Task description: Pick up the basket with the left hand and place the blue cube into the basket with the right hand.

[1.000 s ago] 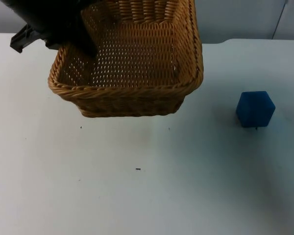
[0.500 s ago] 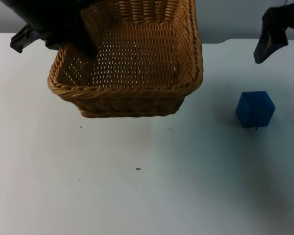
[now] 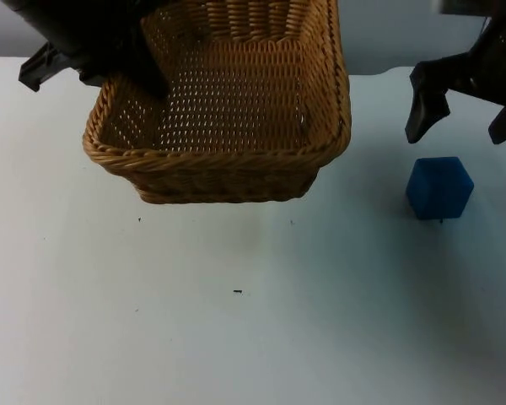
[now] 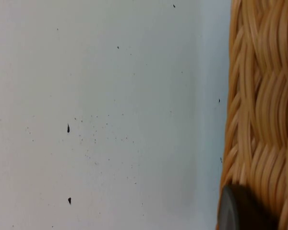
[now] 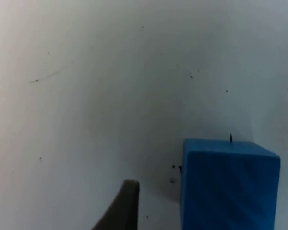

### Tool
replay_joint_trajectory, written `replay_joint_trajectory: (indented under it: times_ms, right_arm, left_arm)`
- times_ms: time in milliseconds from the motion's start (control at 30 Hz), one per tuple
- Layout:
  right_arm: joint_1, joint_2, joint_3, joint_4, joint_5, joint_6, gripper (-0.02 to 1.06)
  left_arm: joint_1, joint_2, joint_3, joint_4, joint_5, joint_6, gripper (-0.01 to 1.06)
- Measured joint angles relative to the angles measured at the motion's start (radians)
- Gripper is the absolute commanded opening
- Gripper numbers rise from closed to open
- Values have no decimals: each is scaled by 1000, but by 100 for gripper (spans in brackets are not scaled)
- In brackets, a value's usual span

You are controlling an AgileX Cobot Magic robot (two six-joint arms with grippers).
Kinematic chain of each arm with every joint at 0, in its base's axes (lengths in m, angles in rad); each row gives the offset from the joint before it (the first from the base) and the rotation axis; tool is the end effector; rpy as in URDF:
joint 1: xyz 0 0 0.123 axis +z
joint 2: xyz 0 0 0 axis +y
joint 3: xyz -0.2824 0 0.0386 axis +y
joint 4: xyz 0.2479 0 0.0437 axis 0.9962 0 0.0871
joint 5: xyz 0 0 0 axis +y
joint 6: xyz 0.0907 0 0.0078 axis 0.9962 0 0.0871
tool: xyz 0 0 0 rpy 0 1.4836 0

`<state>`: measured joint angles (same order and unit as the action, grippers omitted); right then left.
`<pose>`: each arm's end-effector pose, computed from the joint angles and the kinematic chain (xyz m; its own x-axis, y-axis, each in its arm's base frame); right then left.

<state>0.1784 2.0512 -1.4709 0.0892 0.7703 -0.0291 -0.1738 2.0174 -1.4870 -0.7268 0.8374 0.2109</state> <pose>0.4158 0.0807 0.1696 -0.9437 -0.1347 -0.3022 -0.1628 0.9842 0.0697 0.4118 -0.1180 0.2015 -0.9599 -0.1142 -0.2560 0.0506 0.8276 -0.5591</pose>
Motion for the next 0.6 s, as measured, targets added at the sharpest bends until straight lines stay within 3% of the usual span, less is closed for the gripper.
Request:
replay_joint_trajectory:
  times_ms: [600]
  right_arm:
    - [19,128,-14,-8,-8,38,92]
  left_arm:
    - [0,0,0,0,0,10,0]
